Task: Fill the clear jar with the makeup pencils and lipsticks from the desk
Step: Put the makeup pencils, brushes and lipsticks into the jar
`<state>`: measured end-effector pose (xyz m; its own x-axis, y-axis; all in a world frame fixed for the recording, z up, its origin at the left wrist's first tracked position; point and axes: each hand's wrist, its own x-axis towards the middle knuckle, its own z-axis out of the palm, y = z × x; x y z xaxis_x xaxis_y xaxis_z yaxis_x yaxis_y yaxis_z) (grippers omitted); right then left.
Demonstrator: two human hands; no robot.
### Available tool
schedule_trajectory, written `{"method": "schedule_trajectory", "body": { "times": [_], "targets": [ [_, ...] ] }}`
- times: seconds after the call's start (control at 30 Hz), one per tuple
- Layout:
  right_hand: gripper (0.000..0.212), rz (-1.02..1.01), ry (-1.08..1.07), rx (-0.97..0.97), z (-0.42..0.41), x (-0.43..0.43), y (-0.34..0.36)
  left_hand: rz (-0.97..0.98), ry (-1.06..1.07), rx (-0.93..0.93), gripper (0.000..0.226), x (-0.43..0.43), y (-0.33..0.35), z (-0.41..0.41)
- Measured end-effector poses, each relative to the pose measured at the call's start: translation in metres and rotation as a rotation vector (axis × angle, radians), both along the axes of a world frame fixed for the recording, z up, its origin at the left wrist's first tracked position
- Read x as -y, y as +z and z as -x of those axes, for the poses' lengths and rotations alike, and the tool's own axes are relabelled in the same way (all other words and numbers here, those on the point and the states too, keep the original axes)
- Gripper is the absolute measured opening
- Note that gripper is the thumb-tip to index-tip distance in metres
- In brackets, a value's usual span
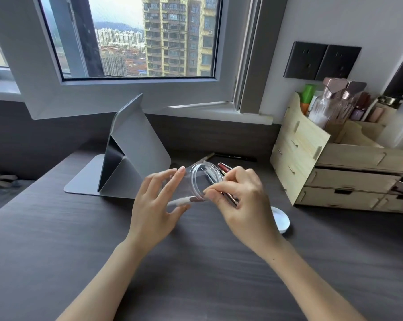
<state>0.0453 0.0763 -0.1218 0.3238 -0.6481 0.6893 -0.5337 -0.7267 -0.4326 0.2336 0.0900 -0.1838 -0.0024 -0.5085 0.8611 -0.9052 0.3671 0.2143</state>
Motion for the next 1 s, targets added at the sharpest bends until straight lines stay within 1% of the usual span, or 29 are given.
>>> {"method": "schedule_trajectory", "body": {
  "times": [0.07,0.1,0.13,0.17,0.2,0.23,0.27,0.3,0.33,0.4,0.43,0.47,0.53,0.63,0.7,0.73,0.77,0.83,0.87,0.93,1.0],
  "targets": [
    [0.027,0.029,0.054,-0.069,0.0,0.001,0.0,0.001,0.014,0.014,0.069,0.0,0.0,-0.001],
    [0.027,-0.003,0.119,-0.049,0.003,0.002,0.001,0.002,0.018,0.011,0.07,0.0,0.001,-0.001],
    [0.024,-0.091,0.192,0.031,0.007,0.004,0.004,0.005,0.021,-0.002,0.07,0.0,0.002,-0.001],
    [0.022,-0.194,0.229,0.156,0.012,0.009,0.005,0.011,0.023,-0.016,0.07,0.0,0.003,-0.001],
    [0.02,-0.264,0.196,0.271,0.017,0.016,0.003,0.018,0.028,-0.025,0.07,-0.001,0.004,-0.001],
    [0.019,-0.284,0.082,0.311,0.021,0.027,-0.004,0.026,0.036,-0.032,0.07,0.0,0.005,-0.001],
    [0.019,-0.27,-0.085,0.241,0.025,0.039,-0.012,0.032,0.044,-0.042,0.072,0.0,0.005,-0.001],
    [0.02,-0.246,-0.25,0.083,0.028,0.05,-0.022,0.037,0.053,-0.058,0.075,0.0,0.005,-0.002],
    [0.021,-0.247,-0.372,-0.111,0.03,0.058,-0.032,0.039,0.06,-0.075,0.077,0.0,0.006,-0.002],
    [0.028,-0.262,-0.491,-0.413,0.029,0.07,-0.053,0.036,0.069,-0.095,0.079,0.0,0.006,-0.002],
    [0.03,-0.248,-0.511,-0.494,0.028,0.072,-0.061,0.034,0.072,-0.097,0.079,0.0,0.006,-0.002],
    [0.029,-0.218,-0.527,-0.538,0.027,0.073,-0.066,0.031,0.074,-0.097,0.079,0.0,0.006,-0.003],
    [0.02,-0.15,-0.534,-0.575,0.024,0.075,-0.075,0.024,0.074,-0.095,0.079,0.001,0.006,-0.003],
    [0.029,-0.059,-0.543,-0.58,0.022,0.079,-0.084,0.014,0.07,-0.092,0.079,0.001,0.005,-0.003],
    [0.031,-0.031,-0.525,-0.548,0.024,0.078,-0.084,0.011,0.067,-0.088,0.079,0.0,0.005,-0.002],
    [0.028,-0.035,-0.501,-0.505,0.025,0.076,-0.082,0.011,0.065,-0.087,0.078,0.0,0.005,-0.002],
    [0.023,-0.055,-0.474,-0.429,0.028,0.075,-0.079,0.011,0.063,-0.087,0.078,0.0,0.005,-0.002],
    [0.015,-0.058,-0.444,-0.159,0.037,0.073,-0.067,0.009,0.063,-0.087,0.078,0.0,0.005,-0.003],
    [0.015,-0.049,-0.422,-0.041,0.044,0.071,-0.058,0.007,0.063,-0.085,0.079,0.0,0.006,-0.003],
    [0.016,-0.045,-0.342,0.11,0.061,0.059,-0.037,0.002,0.061,-0.083,0.079,0.0,0.005,-0.004],
    [0.014,-0.046,-0.29,0.205,0.081,0.04,-0.014,-0.003,0.057,-0.076,0.081,0.001,0.004,-0.004]
  ]
}}
